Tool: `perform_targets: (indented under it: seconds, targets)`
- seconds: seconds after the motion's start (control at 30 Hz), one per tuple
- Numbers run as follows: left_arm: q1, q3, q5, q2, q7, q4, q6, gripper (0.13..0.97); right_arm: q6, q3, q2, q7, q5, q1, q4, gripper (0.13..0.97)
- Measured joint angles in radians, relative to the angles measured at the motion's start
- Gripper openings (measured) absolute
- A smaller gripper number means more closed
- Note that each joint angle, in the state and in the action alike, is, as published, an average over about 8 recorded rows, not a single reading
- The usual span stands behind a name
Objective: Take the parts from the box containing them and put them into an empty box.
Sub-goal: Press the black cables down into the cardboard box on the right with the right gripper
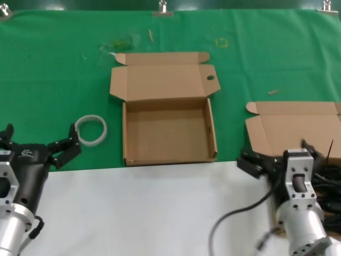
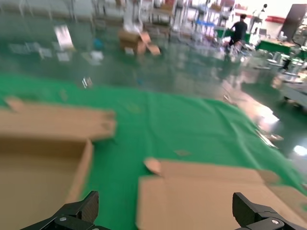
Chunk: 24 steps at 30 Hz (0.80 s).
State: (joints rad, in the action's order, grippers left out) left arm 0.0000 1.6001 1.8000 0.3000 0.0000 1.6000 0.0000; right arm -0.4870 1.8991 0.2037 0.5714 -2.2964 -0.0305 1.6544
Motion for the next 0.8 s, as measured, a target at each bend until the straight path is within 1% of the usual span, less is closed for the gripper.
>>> perform_targets:
  seconds: [0.2,0.47,0.63,0.8]
  targets:
    - [0.000,0.000,0.000,0.000,0.000,0.000,0.000,0.966,-0.175,-0.042,-0.001,0.283,-0.081,0.041,0.060,0.966]
    - [0.000,0.000,0.000,0.000,0.000,0.000,0.000,0.966,-0.407,-0.110,-0.001,0.657,-0.149,0.084,0.172,0.966]
    - [0.000,0.000,0.000,0.000,0.000,0.000,0.000,0.966,-0.498,-0.142,-0.001,0.881,-0.229,0.081,0.219,0.966]
    - [0.000,0.000,0.000,0.000,0.000,0.000,0.000,0.966,-0.534,-0.170,-0.001,1.109,-0.342,0.052,0.212,0.966]
